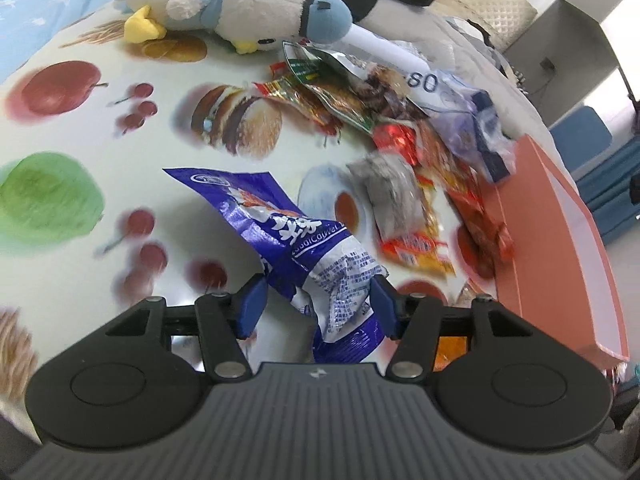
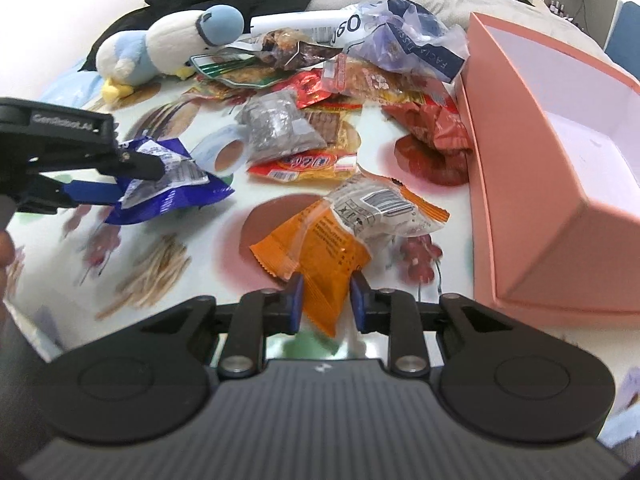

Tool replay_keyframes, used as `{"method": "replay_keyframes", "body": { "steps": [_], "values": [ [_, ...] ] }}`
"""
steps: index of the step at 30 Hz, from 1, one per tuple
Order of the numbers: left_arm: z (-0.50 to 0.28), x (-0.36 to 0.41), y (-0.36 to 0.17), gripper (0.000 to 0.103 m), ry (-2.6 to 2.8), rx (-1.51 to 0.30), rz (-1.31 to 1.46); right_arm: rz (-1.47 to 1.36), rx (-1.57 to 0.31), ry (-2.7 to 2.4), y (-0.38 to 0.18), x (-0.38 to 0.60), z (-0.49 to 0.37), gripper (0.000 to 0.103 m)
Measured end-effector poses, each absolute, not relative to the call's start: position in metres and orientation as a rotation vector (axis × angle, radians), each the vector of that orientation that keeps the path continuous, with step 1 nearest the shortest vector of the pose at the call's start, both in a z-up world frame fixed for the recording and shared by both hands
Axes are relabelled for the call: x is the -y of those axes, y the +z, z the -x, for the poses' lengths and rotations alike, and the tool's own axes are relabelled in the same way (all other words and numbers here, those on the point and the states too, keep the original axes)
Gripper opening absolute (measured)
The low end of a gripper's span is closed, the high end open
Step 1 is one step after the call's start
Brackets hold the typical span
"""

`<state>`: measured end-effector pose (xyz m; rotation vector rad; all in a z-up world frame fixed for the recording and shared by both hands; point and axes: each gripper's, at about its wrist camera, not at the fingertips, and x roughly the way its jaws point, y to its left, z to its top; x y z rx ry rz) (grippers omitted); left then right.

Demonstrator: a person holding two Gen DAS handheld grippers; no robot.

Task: Organize snacks
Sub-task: 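Close the left tool on the blue bag while the right tool grips the orange packet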

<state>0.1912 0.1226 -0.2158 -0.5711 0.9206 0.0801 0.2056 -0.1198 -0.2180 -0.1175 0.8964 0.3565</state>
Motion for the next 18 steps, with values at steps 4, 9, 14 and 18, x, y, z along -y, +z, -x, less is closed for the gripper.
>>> {"method": "replay_keyframes", "body": {
  "steps": [4, 9, 14, 18],
  "values": [
    [-0.164, -0.119, -0.21, 0.062, 0.059, -0.916, 0.575, 0.094, -0.903, 0.332, -0.216, 0.13, -0.191, 0.028],
    [-0.139, -0.121, -0.206, 0.092, 0.18, -0.915, 0.574, 0.034, -0.924, 0.292, -0.217, 0.148, -0.182, 0.031],
    [-0.122, -0.124, -0.2, 0.094, 0.22, -0.882, 0.651, 0.015, -0.924, 0.257, -0.219, 0.16, -0.172, 0.082],
    [-0.122, -0.121, -0.197, 0.094, 0.247, -0.864, 0.681, -0.058, -0.905, 0.225, -0.218, 0.165, -0.162, 0.089]
  ]
}}
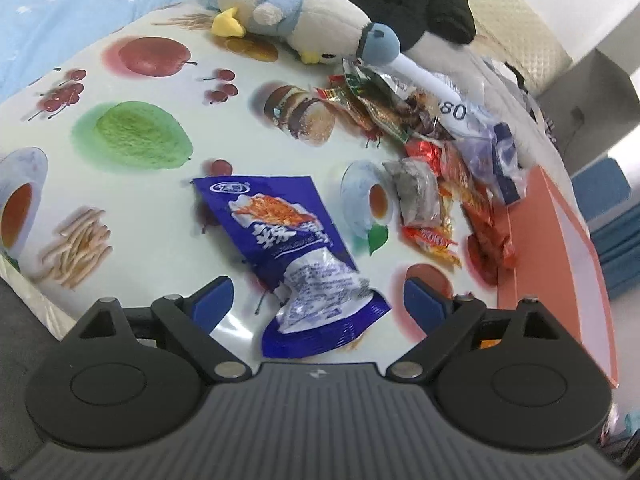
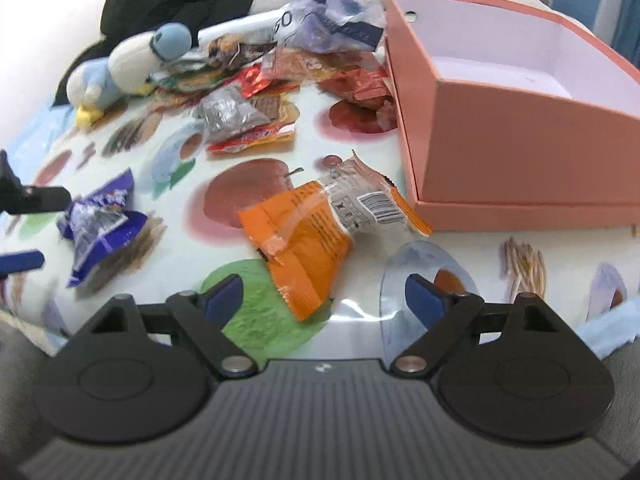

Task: Organize snacks
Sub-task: 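Close the left tool on the blue bag while the right tool grips the orange packet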

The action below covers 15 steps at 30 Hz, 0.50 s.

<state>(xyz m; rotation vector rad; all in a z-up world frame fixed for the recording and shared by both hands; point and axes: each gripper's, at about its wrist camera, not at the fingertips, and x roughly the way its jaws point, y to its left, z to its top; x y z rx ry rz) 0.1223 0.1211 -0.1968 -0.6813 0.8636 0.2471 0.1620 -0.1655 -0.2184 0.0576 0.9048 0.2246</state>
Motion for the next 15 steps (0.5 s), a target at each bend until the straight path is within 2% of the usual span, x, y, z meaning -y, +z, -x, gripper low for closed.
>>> {"method": "replay_keyframes", "body": {
  "steps": [15],
  "values": [
    [-0.177, -0.107, -0.214, 0.093, 0.355, -0.934, 0.59, -0.49, -0.913, 0.022, -0.222, 0.176, -0.205, 0.089]
  ]
}}
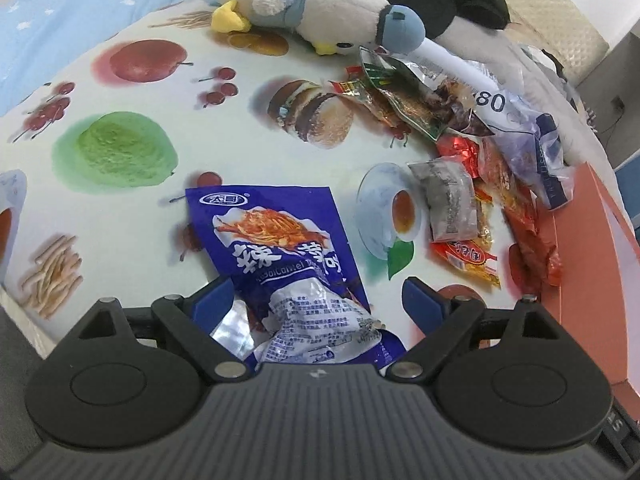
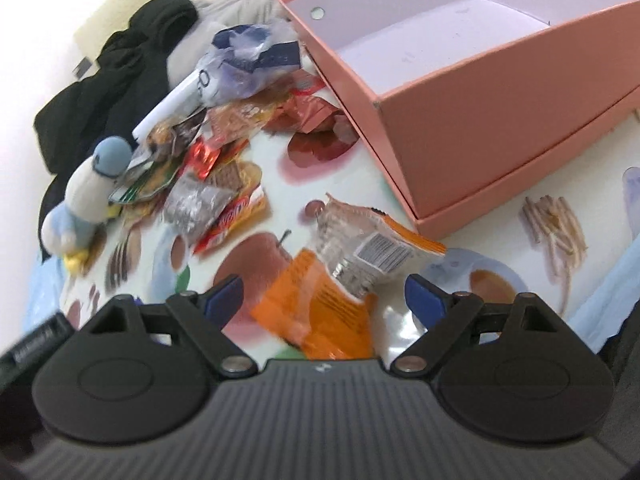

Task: Organize snacks
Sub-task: 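Close the left tool on the blue bag while the right tool grips the orange packet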

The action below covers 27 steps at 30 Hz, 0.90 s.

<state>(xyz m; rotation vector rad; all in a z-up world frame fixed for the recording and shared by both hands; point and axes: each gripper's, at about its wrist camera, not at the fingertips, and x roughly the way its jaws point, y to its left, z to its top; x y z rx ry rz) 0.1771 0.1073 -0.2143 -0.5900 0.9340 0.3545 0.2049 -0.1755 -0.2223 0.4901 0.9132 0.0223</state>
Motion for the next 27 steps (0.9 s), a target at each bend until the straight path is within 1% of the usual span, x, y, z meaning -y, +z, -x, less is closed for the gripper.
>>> {"method": "replay_keyframes", "body": {
  "steps": [6, 7, 8, 9, 11, 12, 13, 14, 15, 16, 17, 23, 27],
  "values": [
    [-0.188, -0.106, -0.224, 0.087, 0.368, -0.985, 0.508, -0.38, -0.926, -0.012, -0.23, 0.159, -0.218, 0.088],
    [-0.189, -0.106, -0.227, 0.085, 0.366, -0.998, 0.498, -0.365, -0.937, -0.018, -0.233, 0.157, -0.22, 0.084],
    [-0.189, -0.106, -0.229, 0.085, 0.365, -1.004, 0.494, -0.358, -0.943, -0.019, -0.236, 0.155, -0.221, 0.08],
    [-0.189, -0.106, -0.229, 0.084, 0.361, -0.998, 0.487, -0.355, -0.947, -0.019, -0.239, 0.155, -0.222, 0.08],
    [-0.191, -0.105, -0.229, 0.079, 0.34, -1.004, 0.463, -0.333, -0.926, -0.021, -0.239, 0.154, -0.22, 0.074],
    [-0.192, -0.104, -0.229, 0.078, 0.335, -1.007, 0.452, -0.326, -0.925, -0.012, -0.239, 0.154, -0.22, 0.072],
    [-0.192, -0.104, -0.228, 0.075, 0.333, -1.009, 0.448, -0.318, -0.925, -0.004, -0.239, 0.153, -0.221, 0.067],
    [-0.192, -0.105, -0.226, 0.071, 0.33, -1.01, 0.449, -0.308, -0.922, 0.001, -0.238, 0.154, -0.22, 0.066],
    [-0.192, -0.105, -0.225, 0.066, 0.32, -1.009, 0.453, -0.303, -0.924, 0.01, -0.237, 0.154, -0.22, 0.063],
    [-0.192, -0.105, -0.224, 0.064, 0.304, -1.013, 0.459, -0.303, -0.925, 0.029, -0.236, 0.155, -0.22, 0.059],
    [-0.192, -0.104, -0.222, 0.062, 0.296, -1.015, 0.46, -0.302, -0.925, 0.043, -0.235, 0.154, -0.219, 0.058],
    [-0.187, -0.091, -0.212, 0.054, 0.232, -0.997, 0.399, -0.257, -0.913, 0.106, -0.228, 0.151, -0.211, 0.053],
    [-0.181, -0.088, -0.209, 0.053, 0.202, -0.992, 0.404, -0.215, -0.891, 0.139, -0.222, 0.148, -0.202, 0.052]
  ]
}}
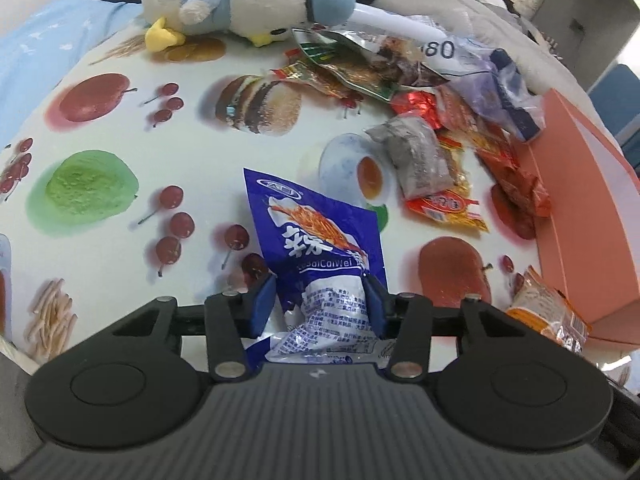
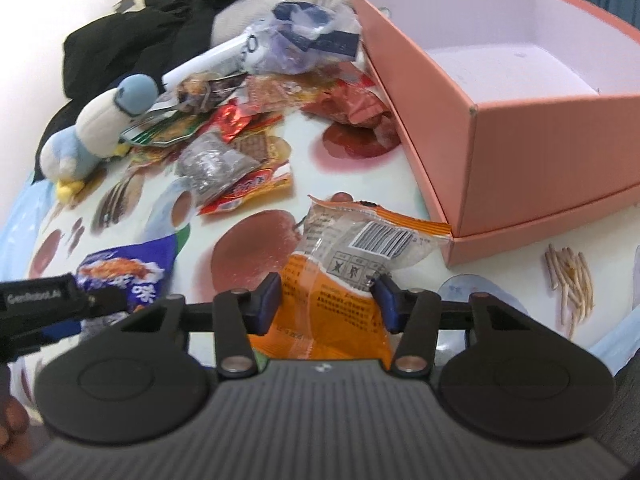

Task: Organize snacks
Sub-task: 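Lift both held packets and carry them over the pink box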

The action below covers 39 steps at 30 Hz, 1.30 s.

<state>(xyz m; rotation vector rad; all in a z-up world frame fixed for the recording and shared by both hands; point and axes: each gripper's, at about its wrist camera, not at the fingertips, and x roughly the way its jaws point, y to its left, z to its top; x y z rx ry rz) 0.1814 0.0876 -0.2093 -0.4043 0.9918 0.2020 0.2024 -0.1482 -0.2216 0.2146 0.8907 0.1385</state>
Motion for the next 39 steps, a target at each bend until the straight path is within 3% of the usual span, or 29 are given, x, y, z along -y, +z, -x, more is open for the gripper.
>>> {"method": "replay_keyframes", "body": {
  "steps": [14, 39],
  "values": [
    [-0.161, -0.076, -0.18, 0.04, 0.101, -0.949, 0.395, -0.109, -0.816, 0.219, -0.193, 0.146, -0.176, 0.05],
    [-0.12, -0.024, -0.09, 0.038, -0.08, -0.82, 0.32, -0.116, -0.66, 0.185, -0.113, 0.194, -0.126, 0.05]
  ]
}}
